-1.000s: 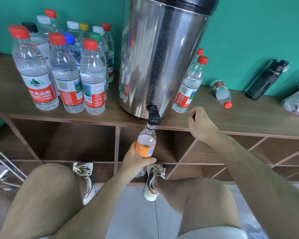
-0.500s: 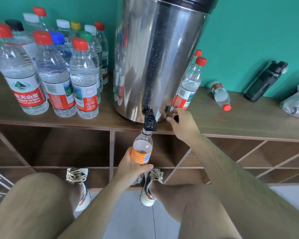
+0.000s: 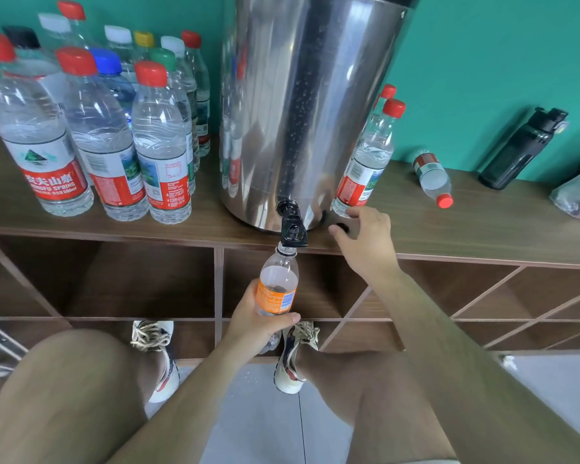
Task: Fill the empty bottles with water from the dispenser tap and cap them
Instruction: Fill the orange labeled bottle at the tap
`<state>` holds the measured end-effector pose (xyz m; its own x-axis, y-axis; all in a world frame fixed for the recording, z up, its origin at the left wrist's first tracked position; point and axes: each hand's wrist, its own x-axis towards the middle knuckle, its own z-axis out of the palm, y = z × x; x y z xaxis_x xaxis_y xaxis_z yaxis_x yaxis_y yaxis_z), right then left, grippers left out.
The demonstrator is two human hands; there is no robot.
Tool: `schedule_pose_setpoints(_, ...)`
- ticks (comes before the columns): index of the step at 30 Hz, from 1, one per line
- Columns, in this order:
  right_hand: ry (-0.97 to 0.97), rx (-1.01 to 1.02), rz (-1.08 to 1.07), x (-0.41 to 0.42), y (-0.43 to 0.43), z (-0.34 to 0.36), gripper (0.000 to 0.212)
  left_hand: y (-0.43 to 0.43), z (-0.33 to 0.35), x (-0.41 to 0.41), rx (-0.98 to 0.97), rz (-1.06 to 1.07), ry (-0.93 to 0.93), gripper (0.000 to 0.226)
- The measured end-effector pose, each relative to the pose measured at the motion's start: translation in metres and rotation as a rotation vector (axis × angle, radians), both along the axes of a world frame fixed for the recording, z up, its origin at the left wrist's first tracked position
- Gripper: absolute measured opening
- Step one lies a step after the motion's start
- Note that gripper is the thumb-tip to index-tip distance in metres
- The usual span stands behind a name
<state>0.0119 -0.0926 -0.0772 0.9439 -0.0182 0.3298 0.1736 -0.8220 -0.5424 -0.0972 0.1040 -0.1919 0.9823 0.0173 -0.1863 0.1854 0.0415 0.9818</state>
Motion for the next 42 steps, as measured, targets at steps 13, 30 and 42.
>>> schedule_pose_setpoints(13,-0.016,0.549,0.320,-0.099,0.068,0.068,0.039,-0.002,0.002,0.002,-0.054,0.036,0.049,0.056)
schedule_pose_setpoints(30,0.018,0.504,0.496,-0.086,0.055,0.059,0.018,-0.006,-0.012,0.000,-0.016,0.066,0.061,0.062)
schedule_pose_setpoints(42,-0.123,0.290,0.476,-0.081,0.055,0.051,0.033,-0.006,-0.013,0.004,-0.001,0.068,0.078,0.064)
